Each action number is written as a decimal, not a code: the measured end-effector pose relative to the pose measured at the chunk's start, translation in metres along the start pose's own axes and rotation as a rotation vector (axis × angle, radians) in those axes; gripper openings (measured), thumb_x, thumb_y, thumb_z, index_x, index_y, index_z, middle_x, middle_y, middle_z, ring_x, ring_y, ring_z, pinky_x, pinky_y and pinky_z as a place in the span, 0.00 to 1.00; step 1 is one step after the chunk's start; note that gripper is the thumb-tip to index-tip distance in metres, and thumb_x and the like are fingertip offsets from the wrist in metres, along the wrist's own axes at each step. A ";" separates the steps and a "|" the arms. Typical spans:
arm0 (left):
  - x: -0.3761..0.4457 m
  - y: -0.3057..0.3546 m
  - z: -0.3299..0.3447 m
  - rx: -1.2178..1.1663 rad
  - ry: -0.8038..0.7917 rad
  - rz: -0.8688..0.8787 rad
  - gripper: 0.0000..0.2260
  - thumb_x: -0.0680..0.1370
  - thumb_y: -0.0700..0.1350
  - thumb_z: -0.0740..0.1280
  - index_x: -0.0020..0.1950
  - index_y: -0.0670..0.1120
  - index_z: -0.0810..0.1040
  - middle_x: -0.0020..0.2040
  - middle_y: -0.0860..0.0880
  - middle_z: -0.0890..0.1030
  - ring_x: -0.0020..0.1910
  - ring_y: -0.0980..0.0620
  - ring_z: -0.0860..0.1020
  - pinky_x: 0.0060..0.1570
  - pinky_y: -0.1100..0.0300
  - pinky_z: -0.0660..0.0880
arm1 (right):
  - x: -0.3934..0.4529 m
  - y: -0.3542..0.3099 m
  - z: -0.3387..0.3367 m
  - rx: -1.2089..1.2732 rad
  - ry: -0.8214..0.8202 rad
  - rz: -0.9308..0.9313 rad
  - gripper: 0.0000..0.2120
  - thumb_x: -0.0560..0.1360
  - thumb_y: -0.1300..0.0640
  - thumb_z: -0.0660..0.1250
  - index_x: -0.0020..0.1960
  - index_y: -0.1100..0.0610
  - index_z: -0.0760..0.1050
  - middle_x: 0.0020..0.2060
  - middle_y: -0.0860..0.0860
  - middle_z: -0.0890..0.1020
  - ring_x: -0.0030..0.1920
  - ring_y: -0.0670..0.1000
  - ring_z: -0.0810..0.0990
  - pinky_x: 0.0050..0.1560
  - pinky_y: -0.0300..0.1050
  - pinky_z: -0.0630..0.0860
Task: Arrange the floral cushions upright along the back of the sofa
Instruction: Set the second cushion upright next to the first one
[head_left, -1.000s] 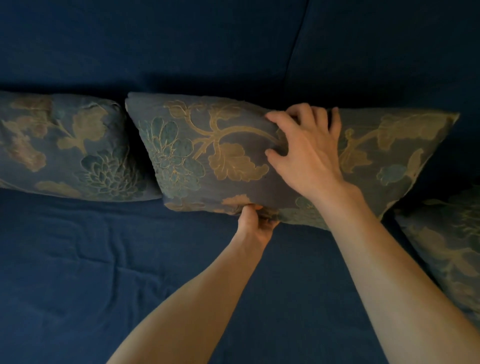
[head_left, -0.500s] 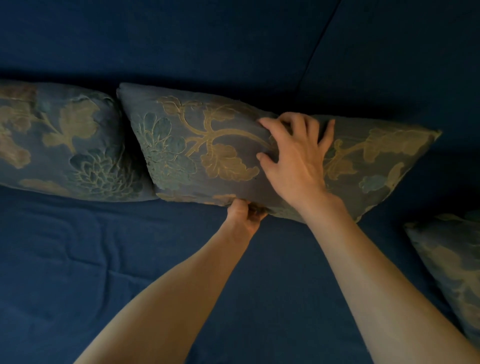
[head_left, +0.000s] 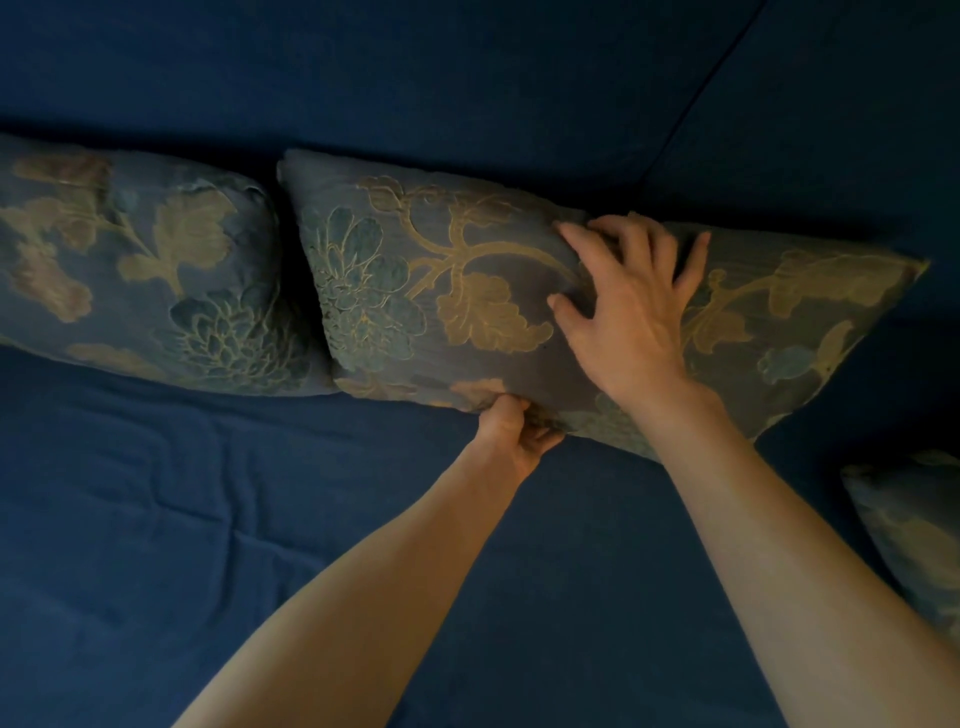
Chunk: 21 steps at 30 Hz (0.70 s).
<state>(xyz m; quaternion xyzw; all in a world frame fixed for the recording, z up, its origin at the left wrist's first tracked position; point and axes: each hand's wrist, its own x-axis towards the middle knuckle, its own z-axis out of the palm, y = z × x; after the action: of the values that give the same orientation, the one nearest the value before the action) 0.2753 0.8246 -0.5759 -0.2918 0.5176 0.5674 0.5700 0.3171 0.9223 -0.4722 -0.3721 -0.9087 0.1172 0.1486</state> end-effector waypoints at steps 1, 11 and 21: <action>-0.004 0.000 -0.001 0.017 -0.007 -0.004 0.16 0.81 0.37 0.56 0.67 0.42 0.72 0.60 0.40 0.78 0.55 0.41 0.77 0.45 0.46 0.76 | -0.002 -0.001 0.000 -0.005 -0.009 0.001 0.29 0.71 0.52 0.69 0.71 0.47 0.68 0.67 0.54 0.71 0.72 0.60 0.60 0.70 0.70 0.40; -0.057 0.008 -0.026 0.196 -0.034 0.013 0.18 0.80 0.44 0.63 0.70 0.43 0.69 0.67 0.42 0.69 0.67 0.40 0.70 0.58 0.39 0.74 | -0.058 -0.020 -0.014 0.093 -0.006 0.146 0.32 0.74 0.56 0.66 0.75 0.50 0.59 0.76 0.53 0.60 0.76 0.55 0.52 0.72 0.67 0.44; -0.109 0.044 -0.100 0.632 0.010 0.315 0.30 0.78 0.52 0.65 0.77 0.49 0.59 0.71 0.49 0.70 0.66 0.49 0.70 0.63 0.46 0.72 | -0.153 -0.050 -0.024 0.207 -0.059 0.501 0.30 0.76 0.48 0.65 0.75 0.50 0.59 0.75 0.52 0.63 0.74 0.55 0.58 0.71 0.59 0.53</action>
<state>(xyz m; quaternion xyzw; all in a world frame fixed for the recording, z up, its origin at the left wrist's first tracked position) 0.2277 0.7034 -0.4935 -0.0202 0.7092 0.4586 0.5351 0.3977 0.7811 -0.4622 -0.5646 -0.7753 0.2534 0.1259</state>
